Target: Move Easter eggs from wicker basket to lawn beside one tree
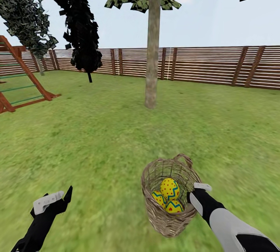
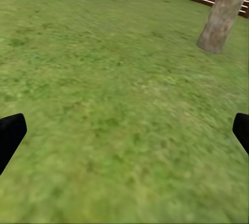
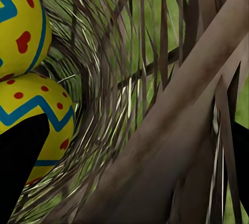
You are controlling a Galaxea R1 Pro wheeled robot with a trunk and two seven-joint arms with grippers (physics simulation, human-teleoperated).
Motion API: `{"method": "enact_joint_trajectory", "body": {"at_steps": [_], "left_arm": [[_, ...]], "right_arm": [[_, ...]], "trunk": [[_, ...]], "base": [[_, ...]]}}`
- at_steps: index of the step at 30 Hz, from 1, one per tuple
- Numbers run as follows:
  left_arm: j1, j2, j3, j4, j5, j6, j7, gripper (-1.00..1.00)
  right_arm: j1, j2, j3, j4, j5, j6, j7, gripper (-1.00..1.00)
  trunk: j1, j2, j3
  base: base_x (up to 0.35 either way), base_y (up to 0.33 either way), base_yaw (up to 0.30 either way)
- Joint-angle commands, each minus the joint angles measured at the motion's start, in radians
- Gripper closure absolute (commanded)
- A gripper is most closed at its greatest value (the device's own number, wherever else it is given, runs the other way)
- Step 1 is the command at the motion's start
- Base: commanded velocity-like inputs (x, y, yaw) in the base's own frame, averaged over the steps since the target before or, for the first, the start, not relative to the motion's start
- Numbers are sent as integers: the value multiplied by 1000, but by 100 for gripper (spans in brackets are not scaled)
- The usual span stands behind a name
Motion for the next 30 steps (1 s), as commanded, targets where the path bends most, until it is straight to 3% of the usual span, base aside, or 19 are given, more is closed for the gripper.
{"method": "enact_joint_trajectory", "body": {"at_steps": [1,19,23,25,28,30], "left_arm": [[0,-1,3,-2,10,7,-7,-100],[0,-1,1,-2,10,15,-5,-100],[0,-1,-18,-1,10,21,-2,-100],[0,0,-38,-1,8,55,3,-100],[0,2,-42,0,7,159,5,-100],[0,2,-44,4,5,175,6,-100]], "right_arm": [[0,0,-1,-3,-10,2,-4,100],[0,1,0,-3,-10,2,-4,100],[0,2,0,-3,-10,2,-4,100],[0,2,0,-3,-10,2,-4,100],[0,2,0,-3,-10,1,-4,100],[0,2,0,-3,-10,2,-4,100]], "trunk": [[1,0,-1],[1,0,-1],[1,0,-1],[1,0,-1],[1,0,-1],[1,0,-1]], "base": [[329,0,0],[328,-106,0],[321,-152,0],[318,-164,0],[317,-166,0],[317,-167,0]]}}
